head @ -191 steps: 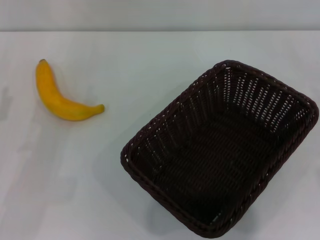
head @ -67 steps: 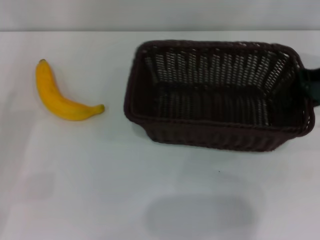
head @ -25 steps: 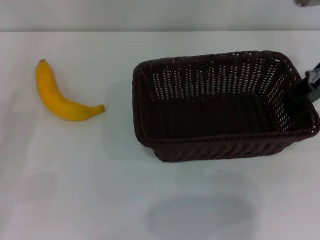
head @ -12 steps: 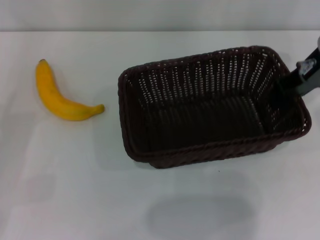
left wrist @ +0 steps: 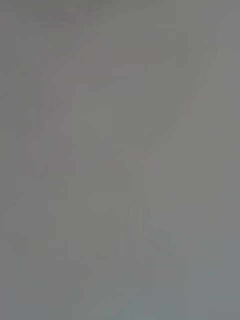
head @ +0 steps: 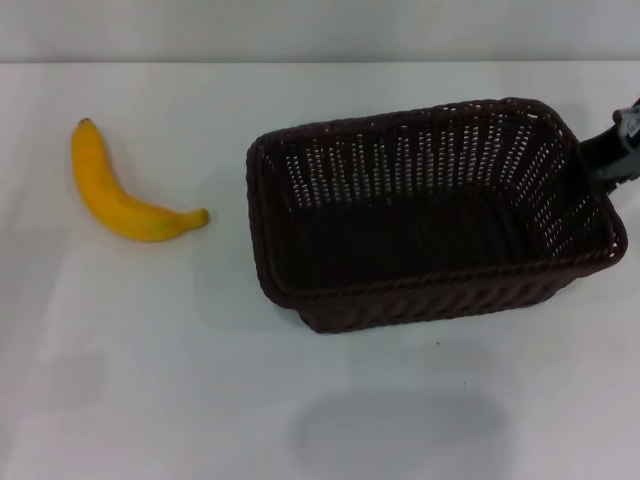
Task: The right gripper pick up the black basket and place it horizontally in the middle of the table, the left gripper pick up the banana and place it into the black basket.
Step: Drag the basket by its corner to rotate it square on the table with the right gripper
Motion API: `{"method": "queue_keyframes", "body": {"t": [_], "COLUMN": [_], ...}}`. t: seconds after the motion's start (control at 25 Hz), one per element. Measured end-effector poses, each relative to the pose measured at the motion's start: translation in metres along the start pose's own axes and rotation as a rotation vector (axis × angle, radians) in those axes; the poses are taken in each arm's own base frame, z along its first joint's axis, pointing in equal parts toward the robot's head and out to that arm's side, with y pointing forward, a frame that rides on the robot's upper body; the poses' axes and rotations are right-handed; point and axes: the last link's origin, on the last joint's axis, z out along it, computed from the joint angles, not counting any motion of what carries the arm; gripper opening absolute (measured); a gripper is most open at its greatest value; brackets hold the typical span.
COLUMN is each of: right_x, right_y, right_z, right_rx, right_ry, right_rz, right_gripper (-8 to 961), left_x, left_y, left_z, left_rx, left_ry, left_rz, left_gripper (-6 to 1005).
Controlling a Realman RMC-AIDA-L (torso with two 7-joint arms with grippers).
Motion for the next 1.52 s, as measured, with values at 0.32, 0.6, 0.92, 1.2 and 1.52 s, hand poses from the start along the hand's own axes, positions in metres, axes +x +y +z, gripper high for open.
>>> {"method": "queue_keyframes", "body": {"t": [0.32,0.6,0.92,1.2,1.52], "right_x": [0.002,0.0,0.001,0.005,0.024], "right_y": [-0.008,-0.004,-0.008,-0.021,-0.063], "right_z": [-0.002,-0.008,-0.017,-0.043,-0.053], "right_rx": [0.096,0.058,0.048,0.11,0.178], "right_ry": [0.021,-0.002,-0.04,-0.163,-0.414], "right_rz": [0.026,0.021,0.013,-0.01,-0.105], "right_gripper": [311,313,314,314,315], "left_x": [0.001,0.0,0.003,0.002,0.005], "left_y": [-0.001,-0.002,-0.005,-0.007,-0.024], "left_z": [0.003,-0.001,-0.009,-0.025,-0.008], "left_rx": [-0.006,0.0,0.006,-0.022,-0.172], "left_ry": [0.001,-0.005,0.0,-0.037,-0.294], "left_rz": [0.004,0.004,0.02,-0.014,-0.25], "left_gripper": [876,875,875,875,875]}}
